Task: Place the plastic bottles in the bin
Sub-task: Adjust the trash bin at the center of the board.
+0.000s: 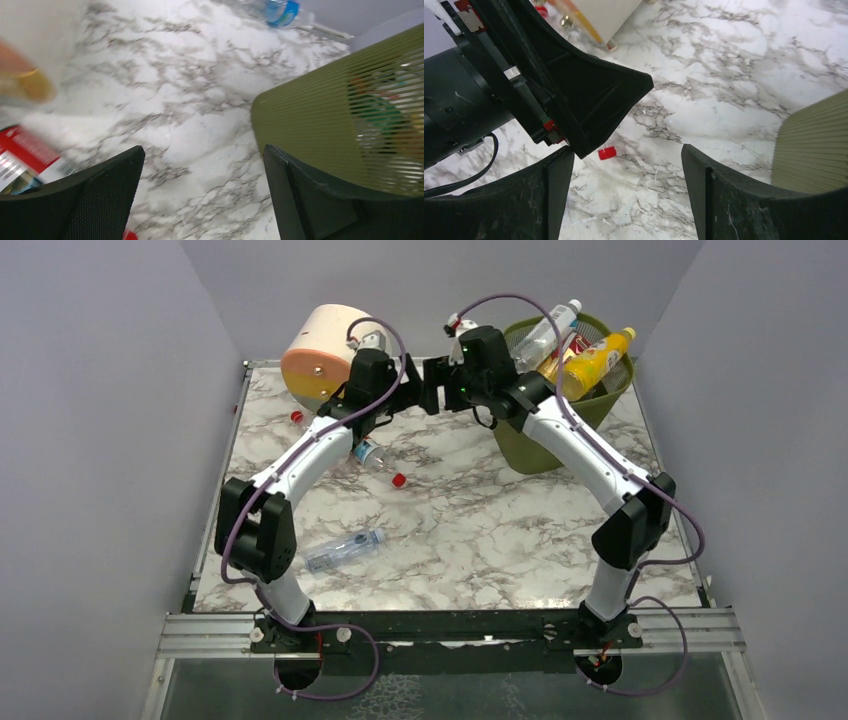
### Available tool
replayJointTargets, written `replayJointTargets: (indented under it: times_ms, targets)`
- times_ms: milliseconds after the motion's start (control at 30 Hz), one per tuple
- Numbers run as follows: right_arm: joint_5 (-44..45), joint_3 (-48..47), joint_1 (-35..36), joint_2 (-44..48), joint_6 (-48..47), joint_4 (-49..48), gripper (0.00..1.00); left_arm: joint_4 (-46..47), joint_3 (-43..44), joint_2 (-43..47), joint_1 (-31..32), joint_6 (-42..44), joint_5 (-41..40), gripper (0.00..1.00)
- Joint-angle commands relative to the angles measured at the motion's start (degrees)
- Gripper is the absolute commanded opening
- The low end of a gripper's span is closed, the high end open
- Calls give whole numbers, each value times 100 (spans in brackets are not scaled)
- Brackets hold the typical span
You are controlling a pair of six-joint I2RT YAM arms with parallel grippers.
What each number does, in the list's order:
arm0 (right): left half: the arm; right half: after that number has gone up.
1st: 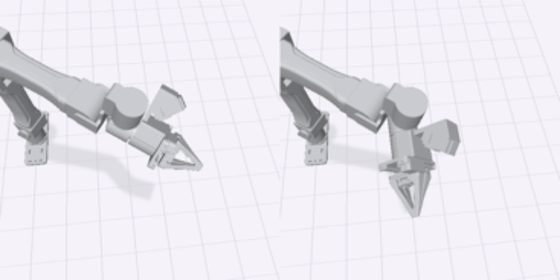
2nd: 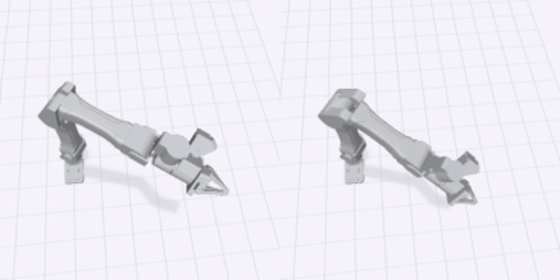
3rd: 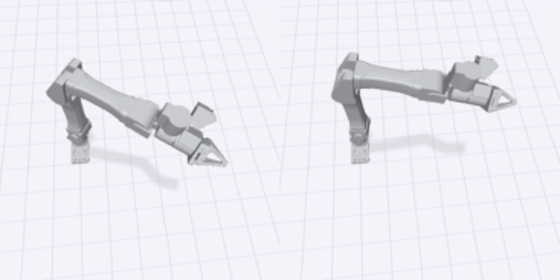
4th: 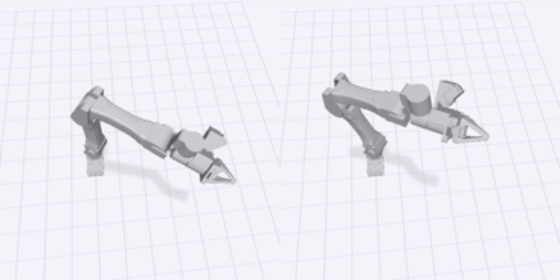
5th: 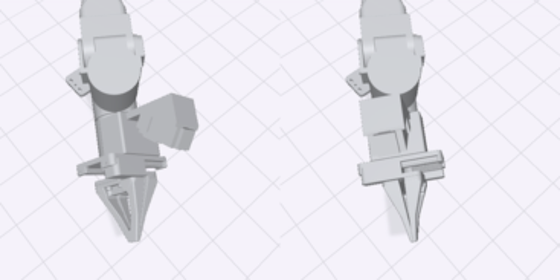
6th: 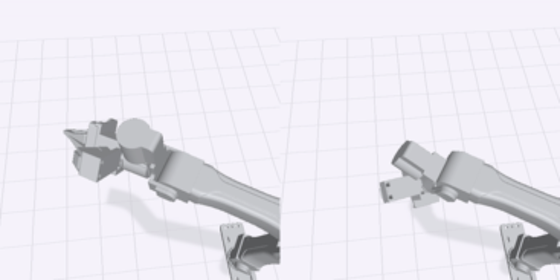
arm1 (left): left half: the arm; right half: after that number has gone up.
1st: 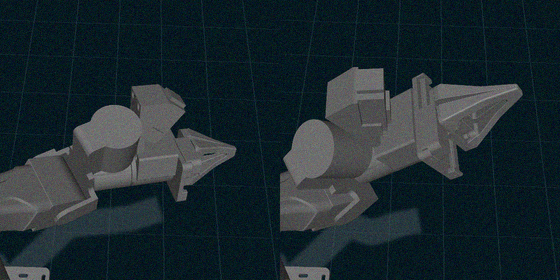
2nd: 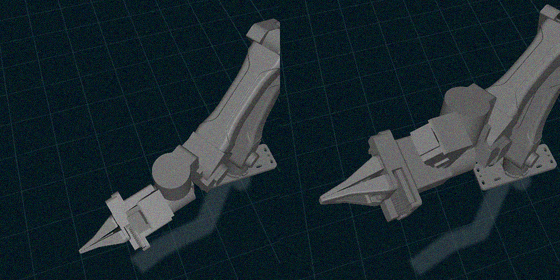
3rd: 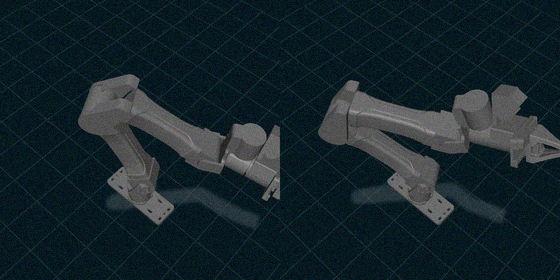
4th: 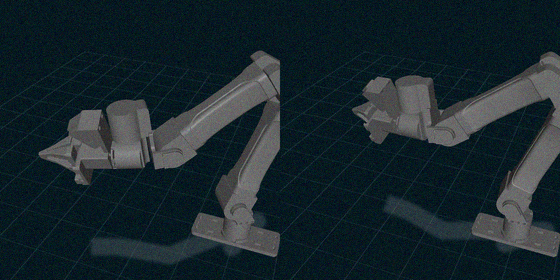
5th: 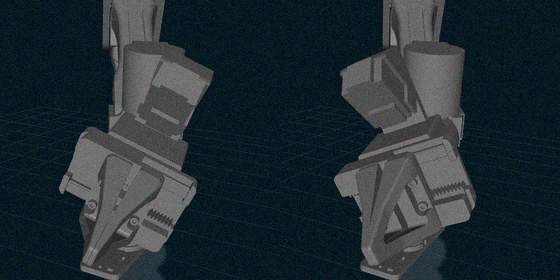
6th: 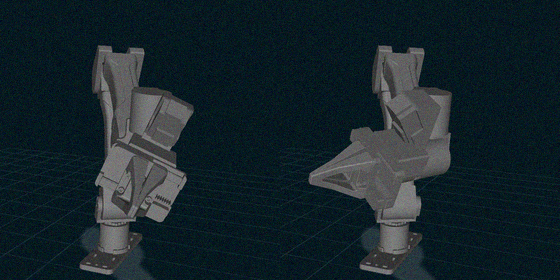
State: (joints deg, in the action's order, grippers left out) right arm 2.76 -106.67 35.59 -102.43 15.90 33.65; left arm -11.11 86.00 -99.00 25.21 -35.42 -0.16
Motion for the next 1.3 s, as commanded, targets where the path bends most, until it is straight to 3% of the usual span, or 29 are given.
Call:
replayJointTargets:
  times_ms: [0,200,267,433,667,800,1000,1067,1267]
  targets:
    - [1338,-453,-202,-726,-468,-350,80,-182,-1065,1123,124,-140,177,94]
    - [1450,-1361,-308,-1782,-161,-306,80,-310,-1580,1629,133,-104,113,93]
    - [1350,-1254,-397,-1841,-79,-483,80,-378,-1588,1694,129,-61,34,93]
    - [862,-183,-603,-1281,-205,-1352,80,-577,-1458,1652,58,48,-234,94]
    - [-607,2046,-651,498,-496,-2574,80,-507,-1081,1296,-167,79,-113,95]
    - [-1349,2797,-647,1301,-528,-2984,80,-464,-919,1087,-235,62,-141,95]
    - [-1880,2893,-641,1859,-656,-3091,80,-471,-883,824,-431,45,-243,95]
    - [-1689,2832,-641,1901,-599,-3071,80,-472,-727,810,-499,28,-214,95]
    - [-939,1920,-641,876,-451,-2766,80,-429,-805,1201,-493,-95,110,94]
